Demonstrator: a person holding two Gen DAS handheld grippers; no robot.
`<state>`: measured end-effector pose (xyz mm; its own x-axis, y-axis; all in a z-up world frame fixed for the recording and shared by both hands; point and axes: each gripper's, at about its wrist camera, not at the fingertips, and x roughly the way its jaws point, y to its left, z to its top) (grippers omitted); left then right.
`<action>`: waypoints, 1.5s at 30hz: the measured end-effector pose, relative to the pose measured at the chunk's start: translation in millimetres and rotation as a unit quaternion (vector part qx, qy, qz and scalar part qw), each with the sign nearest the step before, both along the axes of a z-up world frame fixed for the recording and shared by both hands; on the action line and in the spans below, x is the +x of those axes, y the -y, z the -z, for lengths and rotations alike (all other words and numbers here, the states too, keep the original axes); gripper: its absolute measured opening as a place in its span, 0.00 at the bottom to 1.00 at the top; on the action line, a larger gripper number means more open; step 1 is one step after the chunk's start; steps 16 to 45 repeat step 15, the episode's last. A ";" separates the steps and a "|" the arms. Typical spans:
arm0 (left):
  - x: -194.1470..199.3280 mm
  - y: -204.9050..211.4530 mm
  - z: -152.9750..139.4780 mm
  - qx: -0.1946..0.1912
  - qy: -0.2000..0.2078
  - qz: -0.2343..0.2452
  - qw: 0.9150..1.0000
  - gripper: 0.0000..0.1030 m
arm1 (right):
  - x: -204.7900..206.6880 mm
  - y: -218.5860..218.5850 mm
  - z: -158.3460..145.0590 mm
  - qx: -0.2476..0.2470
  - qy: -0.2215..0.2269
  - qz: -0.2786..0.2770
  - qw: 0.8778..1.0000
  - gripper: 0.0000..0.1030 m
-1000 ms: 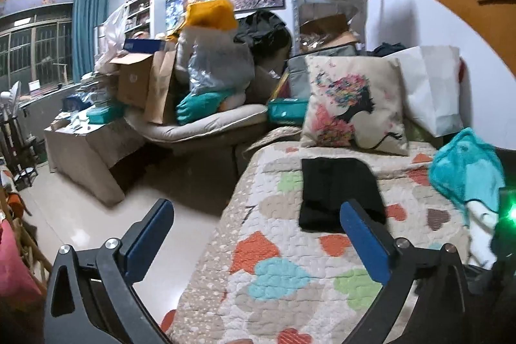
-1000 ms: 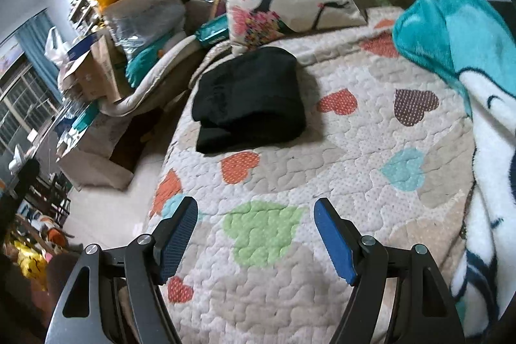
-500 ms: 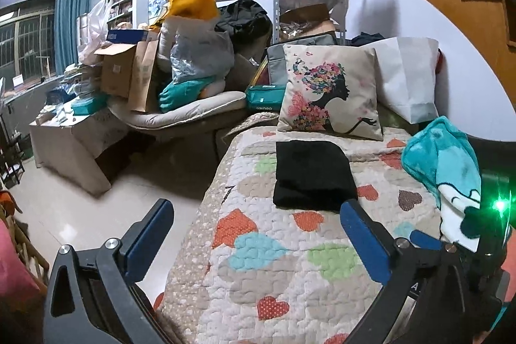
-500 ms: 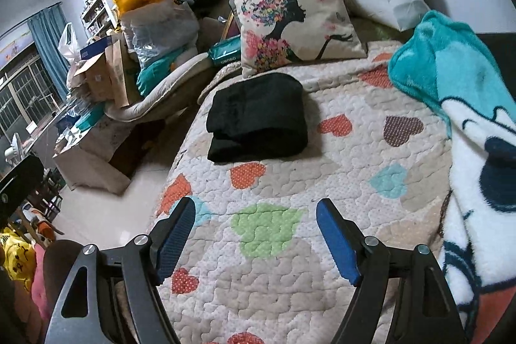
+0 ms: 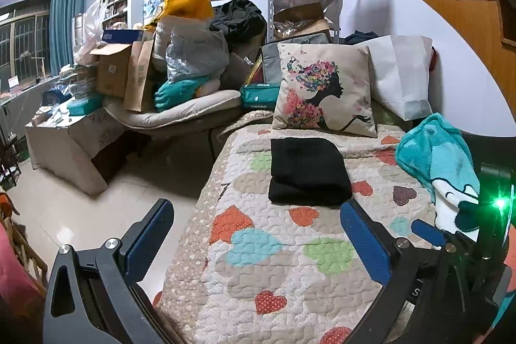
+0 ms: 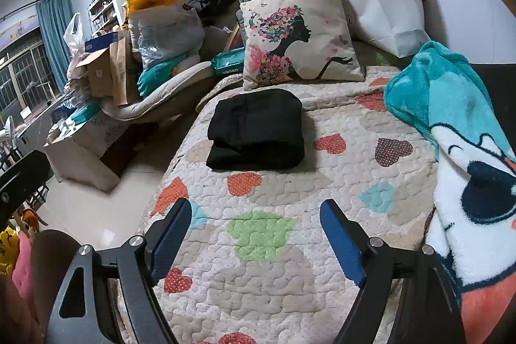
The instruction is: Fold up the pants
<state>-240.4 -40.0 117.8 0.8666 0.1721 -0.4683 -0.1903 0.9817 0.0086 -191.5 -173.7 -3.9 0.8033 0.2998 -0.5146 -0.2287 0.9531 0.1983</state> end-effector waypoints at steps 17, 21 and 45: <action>9.4 -6.7 10.8 -0.008 -0.022 0.000 1.000 1.00 | 6.1 4.2 7.2 0.008 -0.016 0.005 1.000 0.84; 9.4 -6.7 10.8 -0.008 -0.022 0.000 1.000 1.00 | 6.1 4.2 7.2 0.008 -0.016 0.005 1.000 0.84; 9.4 -6.7 10.8 -0.008 -0.022 0.000 1.000 1.00 | 6.1 4.2 7.2 0.008 -0.016 0.005 1.000 0.84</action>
